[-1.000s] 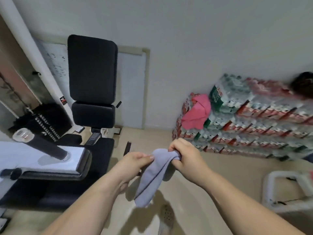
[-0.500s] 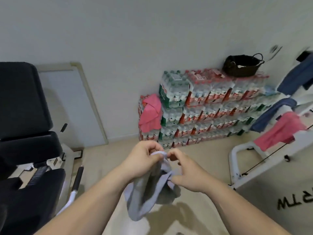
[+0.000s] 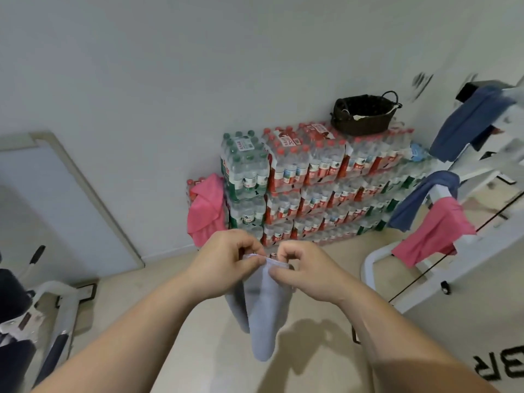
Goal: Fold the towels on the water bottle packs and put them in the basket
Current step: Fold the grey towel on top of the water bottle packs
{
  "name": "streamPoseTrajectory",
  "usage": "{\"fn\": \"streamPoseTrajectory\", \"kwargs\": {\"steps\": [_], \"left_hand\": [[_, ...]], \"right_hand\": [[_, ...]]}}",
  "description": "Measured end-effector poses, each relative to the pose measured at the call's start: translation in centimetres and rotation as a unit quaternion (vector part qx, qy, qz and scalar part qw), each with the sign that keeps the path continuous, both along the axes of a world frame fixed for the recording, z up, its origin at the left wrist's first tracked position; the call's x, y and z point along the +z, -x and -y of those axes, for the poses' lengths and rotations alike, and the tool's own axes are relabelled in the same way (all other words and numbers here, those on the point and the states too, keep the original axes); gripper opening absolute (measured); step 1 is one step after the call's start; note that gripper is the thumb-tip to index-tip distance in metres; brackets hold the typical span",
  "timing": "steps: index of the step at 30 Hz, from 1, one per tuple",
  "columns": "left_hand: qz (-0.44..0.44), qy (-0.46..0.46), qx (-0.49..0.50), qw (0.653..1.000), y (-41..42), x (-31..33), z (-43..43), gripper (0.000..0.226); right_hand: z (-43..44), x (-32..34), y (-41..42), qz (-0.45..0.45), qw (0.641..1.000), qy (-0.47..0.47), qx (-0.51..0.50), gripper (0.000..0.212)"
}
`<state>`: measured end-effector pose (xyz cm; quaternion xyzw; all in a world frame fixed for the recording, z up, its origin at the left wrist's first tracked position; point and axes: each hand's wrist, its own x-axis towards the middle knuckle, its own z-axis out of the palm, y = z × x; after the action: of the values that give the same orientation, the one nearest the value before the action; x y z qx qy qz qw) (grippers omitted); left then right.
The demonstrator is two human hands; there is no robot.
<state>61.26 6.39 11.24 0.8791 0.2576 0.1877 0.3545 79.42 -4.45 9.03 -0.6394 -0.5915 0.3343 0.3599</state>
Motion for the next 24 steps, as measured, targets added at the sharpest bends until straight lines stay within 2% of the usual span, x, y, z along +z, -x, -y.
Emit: {"fn": "streamPoseTrajectory", "kwargs": {"steps": [4, 7, 11, 14, 17, 20, 24], "left_hand": [[0.017, -0.015, 0.005, 1.000, -3.6, -0.7, -4.0, 0.018], [0.026, 0.000, 0.016, 1.000, -6.1, -2.0, -8.6, 0.012], [0.023, 0.012, 0.015, 1.000, -9.7, -3.6, -14.7, 0.014], [0.016, 0.033, 0.005, 0.999, -12.0, -4.4, -18.8, 0.018], [0.015, 0.054, -0.009, 0.998, -14.1, -5.3, -22.8, 0.017], [0.016, 0.074, 0.004, 0.997, -16.4, -5.9, -26.2, 0.014], [0.023, 0.072, 0.046, 0.996, -18.4, -5.9, -29.1, 0.010]], "right_hand": [[-2.9, -0.5, -5.2, 0.050, 0.998, 0.019, -0.037, 0.020], [-5.6, -1.1, -9.5, 0.076, 0.994, 0.036, -0.068, 0.013], [-9.4, -2.2, -14.1, 0.097, 0.987, 0.088, -0.091, 0.010], [-12.0, -3.6, -16.4, 0.130, 0.973, 0.157, -0.104, 0.007], [-14.7, -5.6, -18.6, 0.195, 0.956, 0.185, -0.119, 0.021], [-16.9, -7.8, -21.0, 0.226, 0.936, 0.211, -0.169, 0.006], [-19.0, -9.4, -23.6, 0.245, 0.919, 0.231, -0.207, 0.015]]}}
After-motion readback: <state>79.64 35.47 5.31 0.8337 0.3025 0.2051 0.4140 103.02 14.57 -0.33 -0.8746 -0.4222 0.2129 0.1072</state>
